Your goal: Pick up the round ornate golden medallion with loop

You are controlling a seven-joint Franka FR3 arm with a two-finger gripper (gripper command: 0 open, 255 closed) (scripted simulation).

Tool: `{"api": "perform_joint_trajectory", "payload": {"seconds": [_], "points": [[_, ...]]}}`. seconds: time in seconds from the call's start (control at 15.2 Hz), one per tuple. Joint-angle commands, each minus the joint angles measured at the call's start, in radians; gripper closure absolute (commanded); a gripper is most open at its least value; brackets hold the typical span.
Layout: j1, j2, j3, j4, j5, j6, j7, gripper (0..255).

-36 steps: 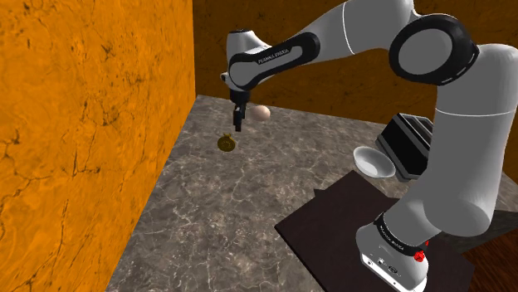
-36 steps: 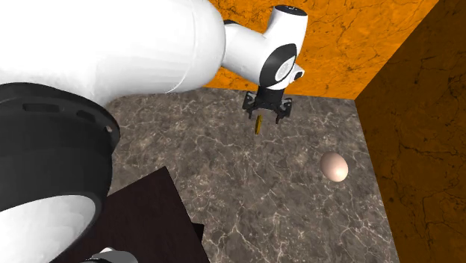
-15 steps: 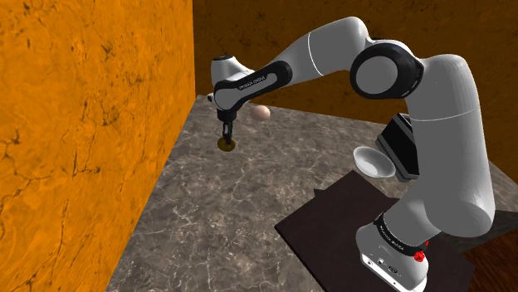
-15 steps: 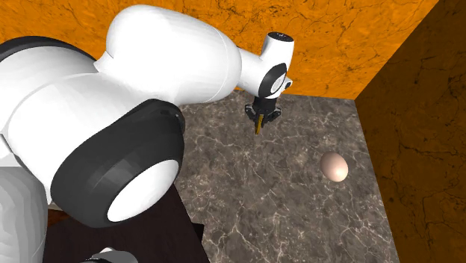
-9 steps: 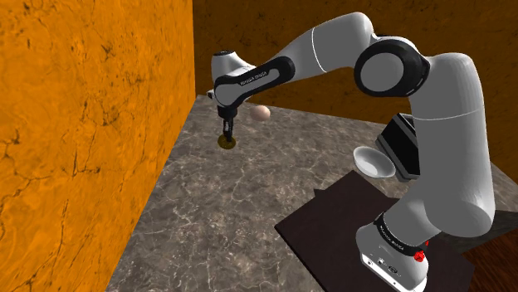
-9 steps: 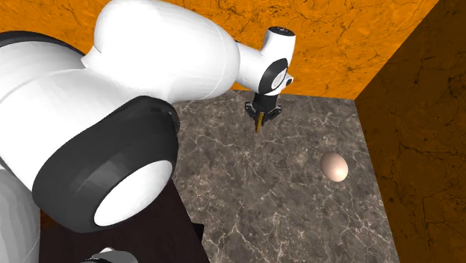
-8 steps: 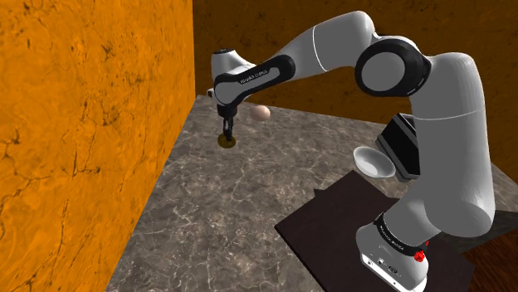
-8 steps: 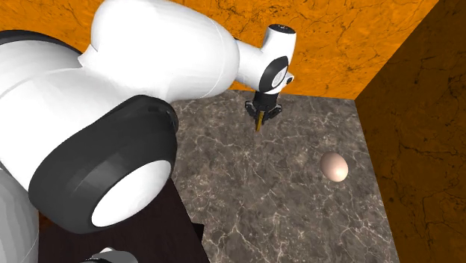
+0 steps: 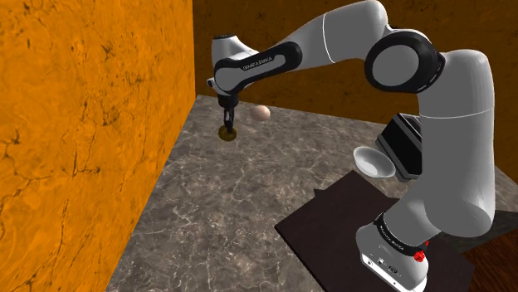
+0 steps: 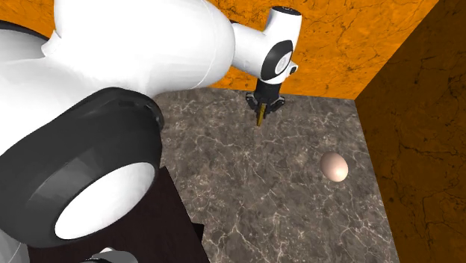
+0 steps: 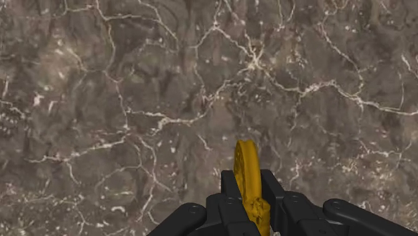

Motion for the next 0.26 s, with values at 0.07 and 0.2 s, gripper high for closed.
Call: {"api": "perform_joint_trajectory", "payload": {"seconds": [0.07,0.2], "points": [[-0.001,-0.022,0.002,0.007,0.003,-0.03,-0.003,255],[-0.001,-0.023,0.002,0.008,0.003,-0.031,-0.003,255]]}}
